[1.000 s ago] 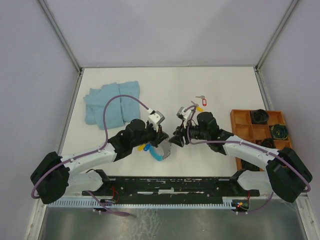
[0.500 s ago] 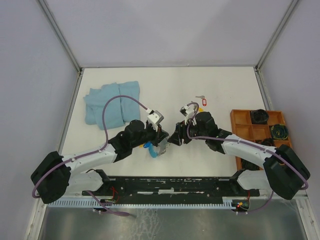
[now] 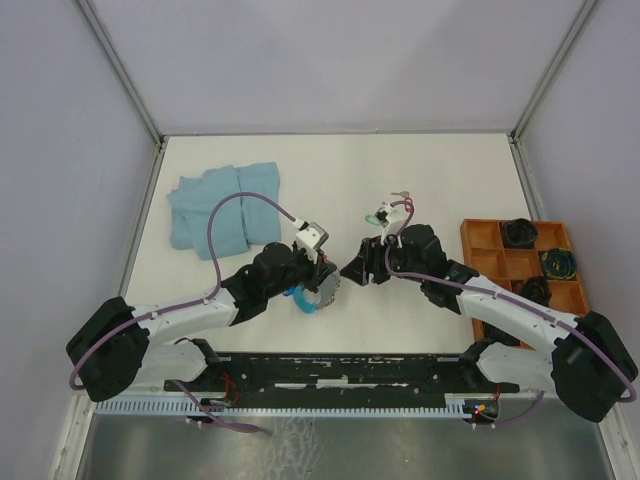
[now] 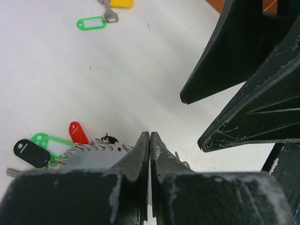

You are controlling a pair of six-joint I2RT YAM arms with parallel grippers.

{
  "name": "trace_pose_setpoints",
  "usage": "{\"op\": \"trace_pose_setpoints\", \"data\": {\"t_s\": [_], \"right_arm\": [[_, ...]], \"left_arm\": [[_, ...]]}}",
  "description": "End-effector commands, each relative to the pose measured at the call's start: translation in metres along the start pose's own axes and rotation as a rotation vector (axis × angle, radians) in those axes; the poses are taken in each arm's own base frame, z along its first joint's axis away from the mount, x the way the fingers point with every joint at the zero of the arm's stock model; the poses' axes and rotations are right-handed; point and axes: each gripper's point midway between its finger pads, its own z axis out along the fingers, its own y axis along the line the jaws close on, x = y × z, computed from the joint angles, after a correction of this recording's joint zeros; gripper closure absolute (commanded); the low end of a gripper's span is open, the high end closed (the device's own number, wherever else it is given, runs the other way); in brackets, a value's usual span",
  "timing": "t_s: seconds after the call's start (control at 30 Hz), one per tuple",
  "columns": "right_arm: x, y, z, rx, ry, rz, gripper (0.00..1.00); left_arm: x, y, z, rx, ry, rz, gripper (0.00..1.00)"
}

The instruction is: Put the keys on the keyring

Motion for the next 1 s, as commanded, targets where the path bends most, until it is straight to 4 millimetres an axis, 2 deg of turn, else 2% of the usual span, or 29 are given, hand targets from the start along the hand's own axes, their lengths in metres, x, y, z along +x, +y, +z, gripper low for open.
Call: {"op": "trace_pose_setpoints", "data": {"t_s": [0.0,0.37,0.47,0.6,0.73,0.97], "right_arm": [[-0.017,0.004,-0.002,0.025,-0.046,0.05,0.34],[0.009,0.014,0.033,-0.088,0.039,0.155,0.34],[0.014,0.011,0.04,-0.08,0.047,0.157,0.36],[0.025,-0.003,0.045,-0.039,0.066,0.15,0.44],[0.031,-0.007,0.048,-0.047,0.071,0.111,0.59],[0.025,-0.005,0.049,-0.077,0.027,-0.048,0.8]], "left_arm": [[-0.025,0.0,0.003,-0.016,-0.102,0.019,0.97],[-0.029,-0.007,0.008,-0.016,-0.116,0.005,0.97],[-0.029,-0.009,0.009,-0.014,-0.12,-0.001,0.97],[-0.034,-0.012,0.007,-0.005,-0.141,-0.018,0.97],[-0.039,-0.017,0.003,0.02,-0.162,-0.032,0.97],[-0.042,-0.021,-0.006,0.039,-0.186,-0.049,0.97]]}}
